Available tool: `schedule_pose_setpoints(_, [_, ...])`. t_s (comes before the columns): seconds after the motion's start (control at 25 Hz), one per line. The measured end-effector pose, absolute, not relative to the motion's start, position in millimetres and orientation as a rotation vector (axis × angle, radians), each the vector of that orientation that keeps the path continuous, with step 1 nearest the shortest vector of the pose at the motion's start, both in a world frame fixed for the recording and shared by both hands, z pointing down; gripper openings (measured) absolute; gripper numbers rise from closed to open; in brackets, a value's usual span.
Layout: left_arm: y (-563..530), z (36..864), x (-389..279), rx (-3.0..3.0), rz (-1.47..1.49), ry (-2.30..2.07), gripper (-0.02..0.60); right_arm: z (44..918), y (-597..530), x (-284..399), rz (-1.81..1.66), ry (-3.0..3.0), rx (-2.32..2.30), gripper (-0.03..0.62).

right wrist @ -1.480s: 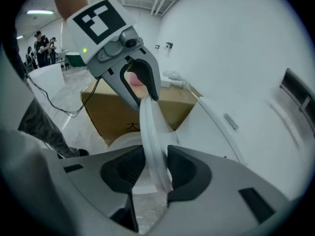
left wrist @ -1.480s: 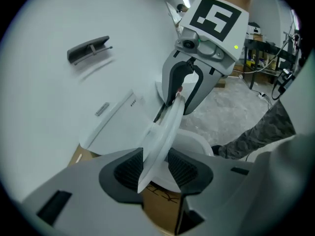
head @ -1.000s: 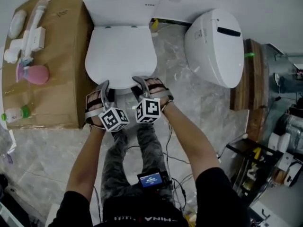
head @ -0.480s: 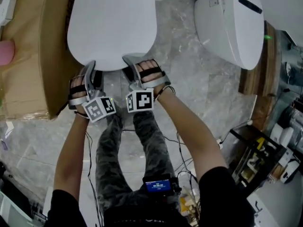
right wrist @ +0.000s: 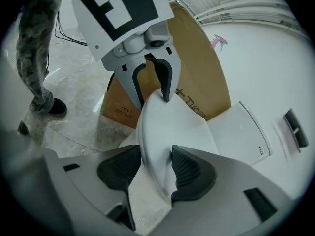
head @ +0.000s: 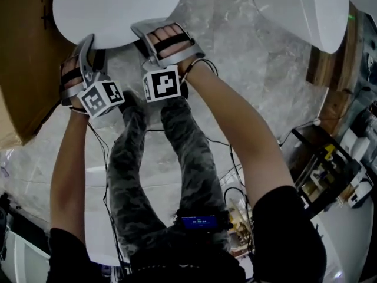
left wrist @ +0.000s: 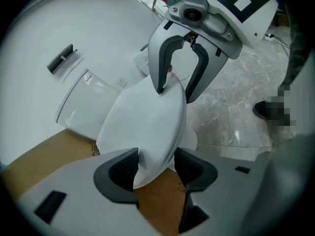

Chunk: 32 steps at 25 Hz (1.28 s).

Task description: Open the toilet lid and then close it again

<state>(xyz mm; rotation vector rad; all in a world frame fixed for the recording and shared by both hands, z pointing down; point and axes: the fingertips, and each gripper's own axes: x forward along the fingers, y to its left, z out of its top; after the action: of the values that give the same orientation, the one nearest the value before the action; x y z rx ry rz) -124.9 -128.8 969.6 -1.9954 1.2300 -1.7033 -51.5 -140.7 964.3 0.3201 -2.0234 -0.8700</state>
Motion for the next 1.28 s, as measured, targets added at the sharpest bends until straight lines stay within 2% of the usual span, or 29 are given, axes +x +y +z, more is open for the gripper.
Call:
schedule_pose_setpoints(0.24, [-135, 1002, -120, -1.976, -1.704, 1.253, 0.232, 993, -144, -48, -0.864, -2.055, 0.328, 0.196])
schedule_pose_setpoints(0.64, [-130, 981, -118, -2.019, -1.7, 1.264, 0.232, 975, -144, -47, -0.793, -2.032, 0.305, 0.196])
schedule_pose_setpoints(0.96, [-101, 959, -99, -2.144, -1.726, 1.259, 0.23, 956, -132, -33, -0.554, -2.043, 0.255, 0.183])
schedule_pose_setpoints(1.08, [-109, 933, -94, -2.178, -1.678, 1.294, 0.229, 928, -143, -29, -0.515, -2.051, 0.31, 0.141])
schedule_pose_setpoints(1.2, [-122, 894, -89, -2.229, -1.627, 1.339, 0.22, 888, -157, -21, -0.455, -2.047, 0.396, 0.07])
schedule_pose_setpoints(1.24, [-129, 878, -87, -2.248, -1.607, 1.356, 0.195, 872, -165, -18, -0.431, -2.045, 0.43, 0.054])
schedule_pose_setpoints(1.28, [-136, 861, -84, -2.269, -1.584, 1.369, 0.144, 855, -173, -15, -0.399, -2.045, 0.465, 0.043])
